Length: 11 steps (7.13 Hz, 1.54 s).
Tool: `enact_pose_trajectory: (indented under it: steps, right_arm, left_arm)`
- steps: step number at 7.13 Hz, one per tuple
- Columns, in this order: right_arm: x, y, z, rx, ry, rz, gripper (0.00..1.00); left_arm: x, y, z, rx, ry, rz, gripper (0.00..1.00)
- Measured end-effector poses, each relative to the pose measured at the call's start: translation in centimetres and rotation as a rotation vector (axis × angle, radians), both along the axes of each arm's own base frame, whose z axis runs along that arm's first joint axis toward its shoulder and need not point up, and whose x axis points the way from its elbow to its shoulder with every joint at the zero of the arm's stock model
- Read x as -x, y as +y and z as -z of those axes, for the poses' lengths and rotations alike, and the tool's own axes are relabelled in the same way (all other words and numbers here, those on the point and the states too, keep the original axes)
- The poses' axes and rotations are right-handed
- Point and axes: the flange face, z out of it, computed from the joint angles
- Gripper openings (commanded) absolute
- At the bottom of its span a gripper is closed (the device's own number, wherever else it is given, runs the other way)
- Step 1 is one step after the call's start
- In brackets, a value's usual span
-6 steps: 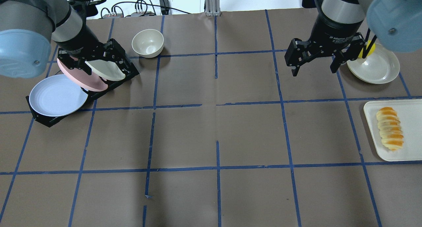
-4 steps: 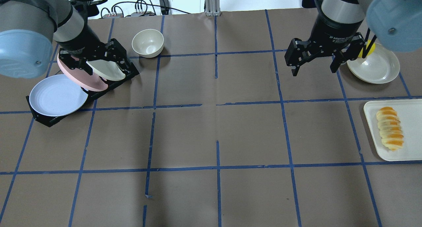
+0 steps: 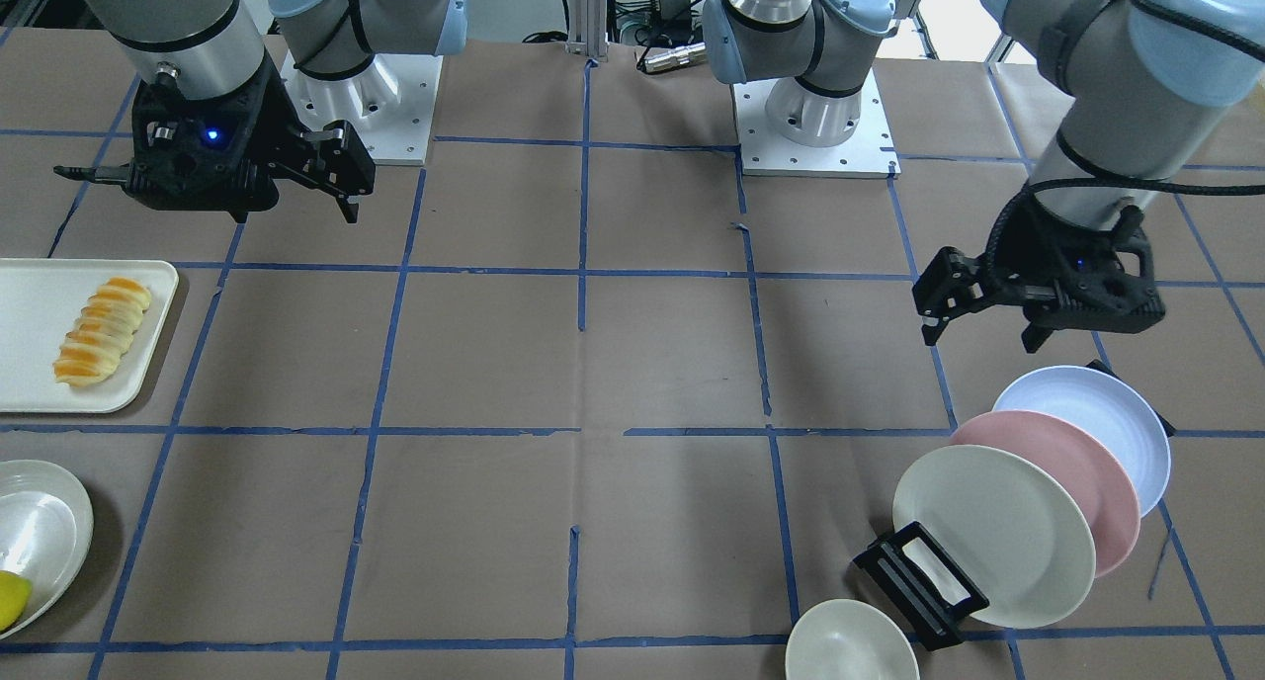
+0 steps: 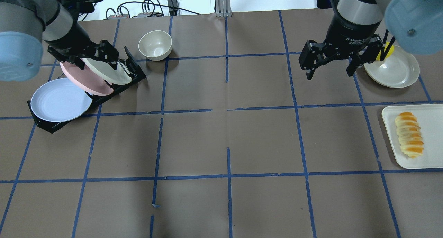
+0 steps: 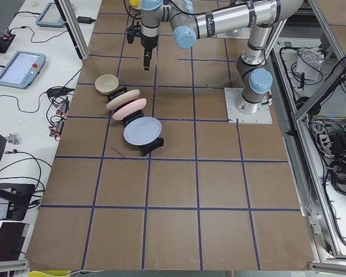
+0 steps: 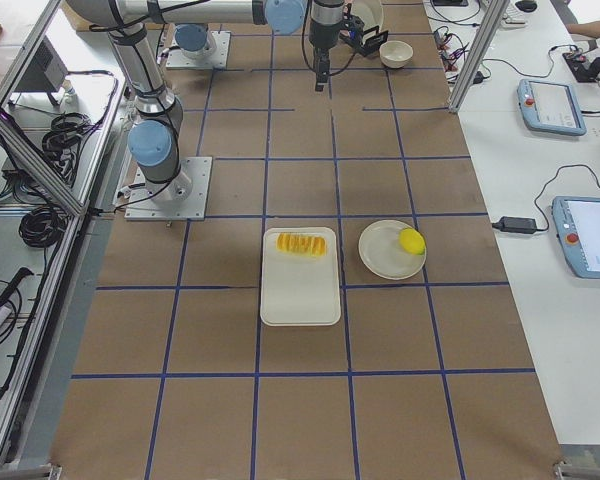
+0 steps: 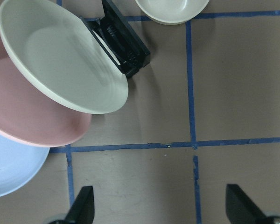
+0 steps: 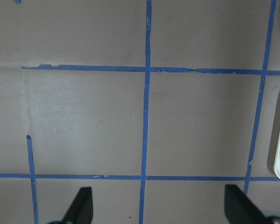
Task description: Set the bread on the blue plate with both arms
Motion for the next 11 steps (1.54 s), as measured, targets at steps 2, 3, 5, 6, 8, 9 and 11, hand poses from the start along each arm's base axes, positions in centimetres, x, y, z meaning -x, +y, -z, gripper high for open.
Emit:
enact_pose_trajectory:
  steps: [2, 3, 5, 6, 8, 9, 11]
  right_arm:
    - [3.4, -0.7, 2.1, -0.001, 0.046, -0.072, 0.94]
    - [8.2, -1.1, 4.5, 0.003, 0.068, -0.094, 0.92]
    - [19.9, 0.2, 9.9, 0.025, 0.083, -0.100, 0.86]
    - [25.7, 2.0, 13.0, 0.029, 0.077, -0.066, 0.82]
    - [31.7, 3.8, 20.1, 0.030, 0.052, 0.006, 0.80]
    - [33.2, 3.6, 23.3, 0.026, 0.044, 0.022, 0.80]
    - [34.5, 2.8, 26.4, 0.032, 0.045, 0.032, 0.81]
  left_arm:
    - [-8.0, 0.5, 0.2, -0.008, -0.039, 0.143, 1.00]
    - [-12.3, 1.1, 0.6, -0.023, -0.047, 0.177, 1.00]
    - [-20.2, 1.8, 3.3, -0.046, -0.025, 0.229, 1.00]
    - [-23.7, 1.4, 5.3, -0.033, 0.005, 0.255, 1.00]
    - [-29.5, -1.2, 8.9, 0.010, 0.051, 0.319, 1.00]
    - [-31.6, -3.1, 10.7, 0.027, 0.078, 0.336, 1.00]
    - [-33.7, -6.5, 14.4, 0.042, 0.130, 0.361, 1.00]
